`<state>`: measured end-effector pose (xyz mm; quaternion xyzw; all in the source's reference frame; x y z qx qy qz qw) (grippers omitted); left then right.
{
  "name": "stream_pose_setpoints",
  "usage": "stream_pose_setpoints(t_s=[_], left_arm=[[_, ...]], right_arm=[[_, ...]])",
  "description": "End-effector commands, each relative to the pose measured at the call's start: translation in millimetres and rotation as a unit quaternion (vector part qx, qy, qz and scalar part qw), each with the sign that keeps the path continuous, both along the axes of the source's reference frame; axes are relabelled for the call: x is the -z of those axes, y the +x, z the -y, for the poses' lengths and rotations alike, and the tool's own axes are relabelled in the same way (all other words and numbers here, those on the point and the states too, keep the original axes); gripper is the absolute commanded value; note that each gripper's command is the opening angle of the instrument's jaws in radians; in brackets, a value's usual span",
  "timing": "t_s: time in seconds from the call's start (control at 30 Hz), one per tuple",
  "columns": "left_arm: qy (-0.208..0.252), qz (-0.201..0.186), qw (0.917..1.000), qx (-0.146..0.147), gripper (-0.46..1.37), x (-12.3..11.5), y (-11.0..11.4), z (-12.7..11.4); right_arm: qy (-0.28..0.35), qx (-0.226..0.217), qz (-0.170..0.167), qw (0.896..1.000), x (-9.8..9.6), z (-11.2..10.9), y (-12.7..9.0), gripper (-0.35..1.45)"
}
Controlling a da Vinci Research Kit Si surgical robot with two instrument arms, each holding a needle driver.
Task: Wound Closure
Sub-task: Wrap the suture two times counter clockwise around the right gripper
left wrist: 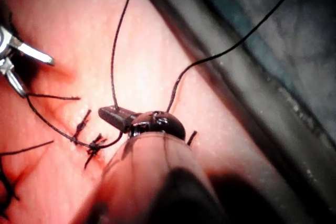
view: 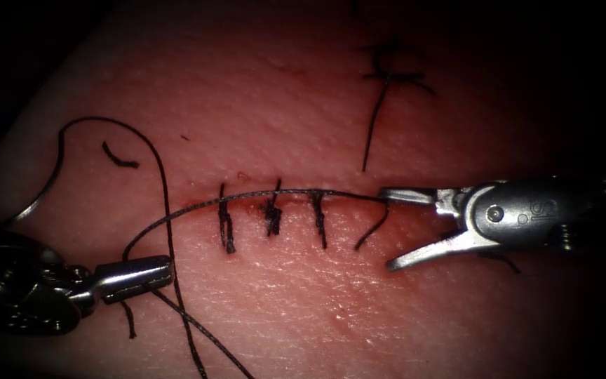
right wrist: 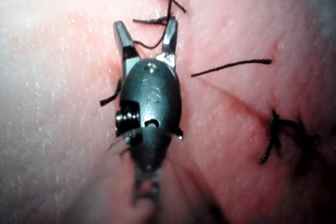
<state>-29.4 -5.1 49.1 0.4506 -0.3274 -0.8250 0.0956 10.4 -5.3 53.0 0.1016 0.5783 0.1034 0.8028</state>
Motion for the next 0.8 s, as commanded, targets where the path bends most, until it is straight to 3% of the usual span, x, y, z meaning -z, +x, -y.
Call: stream_pose_setpoints(t_s=[0.03,0.37,0.47,0.53,0.57,0.6,0.63,0.8], left_arm=[[0.000,-0.003,1.0000,-0.008,-0.35,0.1,-0.3,0.0],[-0.009,-0.007,0.9998,-0.017,-0.35,0.5,-1.3,-0.3],[-0.009,-0.007,0.9998,-0.016,-0.35,0.5,-1.4,-0.3],[-0.012,-0.009,0.9997,-0.017,-0.35,0.5,-1.5,-0.3],[-0.014,-0.009,0.9997,-0.019,-0.35,0.5,-1.5,-0.3],[-0.016,-0.011,0.9996,-0.020,-0.35,0.6,-1.6,-0.3],[-0.019,-0.011,0.9995,-0.022,-0.35,0.6,-1.7,-0.3],[-0.036,-0.015,0.9979,-0.052,-0.35,0.9,-2.3,-0.2]], right_arm=[[0.003,-0.001,-0.005,1.000,0.2,-0.2,-0.2,1.25],[0.016,-0.032,-0.008,0.999,1.5,-3.5,-2.0,1.16],[0.019,-0.038,-0.007,0.999,1.2,-4.9,-2.0,0.85],[0.021,-0.043,-0.005,0.999,0.9,-5.9,-1.9,0.49],[0.022,-0.045,-0.003,0.999,0.8,-6.3,-1.9,0.19],[0.023,-0.045,-0.004,0.999,0.6,-6.8,-1.8,-0.25],[0.025,-0.045,-0.004,0.999,0.4,-7.1,-1.6,-0.35],[0.037,-0.031,-0.023,0.999,-0.6,-8.9,0.0,-0.35]])
